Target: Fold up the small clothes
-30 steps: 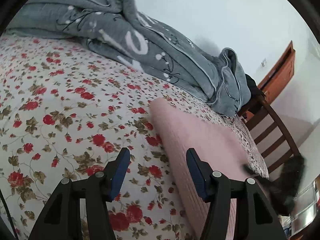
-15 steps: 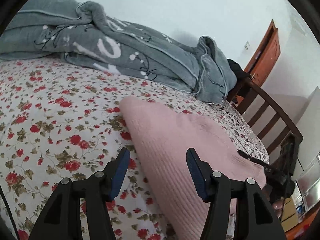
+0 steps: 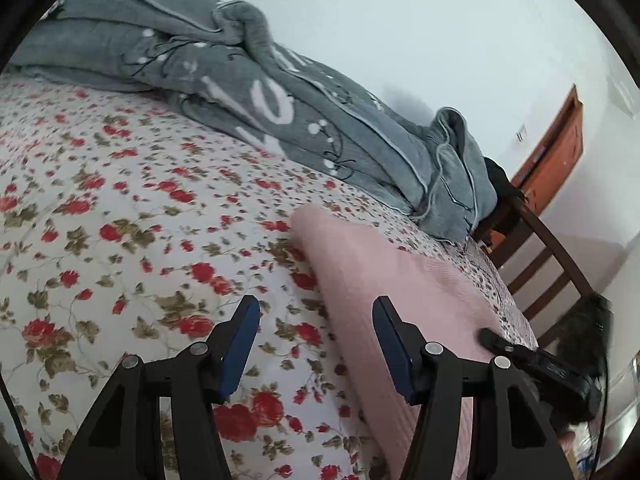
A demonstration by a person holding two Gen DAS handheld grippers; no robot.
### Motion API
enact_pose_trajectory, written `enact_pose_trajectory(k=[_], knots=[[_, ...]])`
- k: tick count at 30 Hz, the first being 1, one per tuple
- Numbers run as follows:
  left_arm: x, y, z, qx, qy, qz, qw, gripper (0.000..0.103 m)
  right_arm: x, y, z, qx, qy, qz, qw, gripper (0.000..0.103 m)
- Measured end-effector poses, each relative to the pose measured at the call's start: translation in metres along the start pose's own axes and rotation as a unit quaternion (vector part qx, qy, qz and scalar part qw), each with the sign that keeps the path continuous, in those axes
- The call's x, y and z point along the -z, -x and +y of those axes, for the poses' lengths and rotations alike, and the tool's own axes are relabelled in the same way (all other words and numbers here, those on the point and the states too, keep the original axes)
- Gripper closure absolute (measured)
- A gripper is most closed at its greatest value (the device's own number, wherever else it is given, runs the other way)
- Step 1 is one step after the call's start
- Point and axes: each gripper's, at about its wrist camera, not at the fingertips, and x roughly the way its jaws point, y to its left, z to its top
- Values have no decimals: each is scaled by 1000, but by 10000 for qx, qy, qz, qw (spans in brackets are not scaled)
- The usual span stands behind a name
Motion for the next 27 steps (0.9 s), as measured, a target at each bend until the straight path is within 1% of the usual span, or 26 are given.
enact_pose_trajectory(k=[1,2,4,5,7,9,10,11,12,13,14,16,19,21,22,23,24,25,26,27], knots=[[0,0,2,22,45,8,10000,46,1,8,5,42,199,-170,9996,85],[0,1,3,38,65,14,10000,46,1,15,7,15,266,-306,9992,86],[1,2,3,61,43,22,10000,46,2,37,2,-266,153,-701,9971,86],[2,2,3,80,38,32,10000,46,3,44,-2,-254,76,-797,9965,86],[2,2,2,158,19,80,9998,46,6,38,-7,92,143,-687,9975,86],[4,2,-2,201,-58,126,9997,46,11,13,-14,476,137,-283,9984,81],[5,3,-5,203,-112,139,9996,46,13,8,-16,504,152,-220,9984,79],[7,4,-9,215,-193,154,9995,46,15,9,-15,532,237,-257,9980,75],[8,6,-13,235,-287,166,9992,46,14,16,-9,696,397,-339,9962,72],[10,9,-19,240,-410,161,9987,46,13,22,-4,826,539,-427,9942,72],[12,11,-27,254,-569,135,9980,46,11,34,5,1028,729,-619,9901,71],[16,15,-44,354,-816,80,9960,46,11,50,18,1236,961,-889,9837,71],[25,14,-70,572,-1190,56,9912,46,16,66,45,1210,1476,-1277,9733,71],[32,8,-80,555,-1364,90,9891,46,28,66,59,1194,1886,-1448,9640,71],[37,3,-84,543,-1477,158,9874,46,36,61,63,1213,2107,-1446,9592,71],[42,-4,-87,523,-1573,278,9858,46,40,57,65,1220,2217,-1394,9574,71],[46,-9,-89,445,-1646,344,9847,44,50,46,62,1263,2388,-1202,9553,71],[50,-13,-91,329,-1758,360,9832,40,54,38,63,1350,2450,-1096,9538,72],[53,-16,-93,227,-1892,402,9809,36,60,28,57,1554,2475,-968,9514,76],[55,-18,-94,154,-1968,481,9791,34,65,19,47,1697,2418,-849,9516,76]])
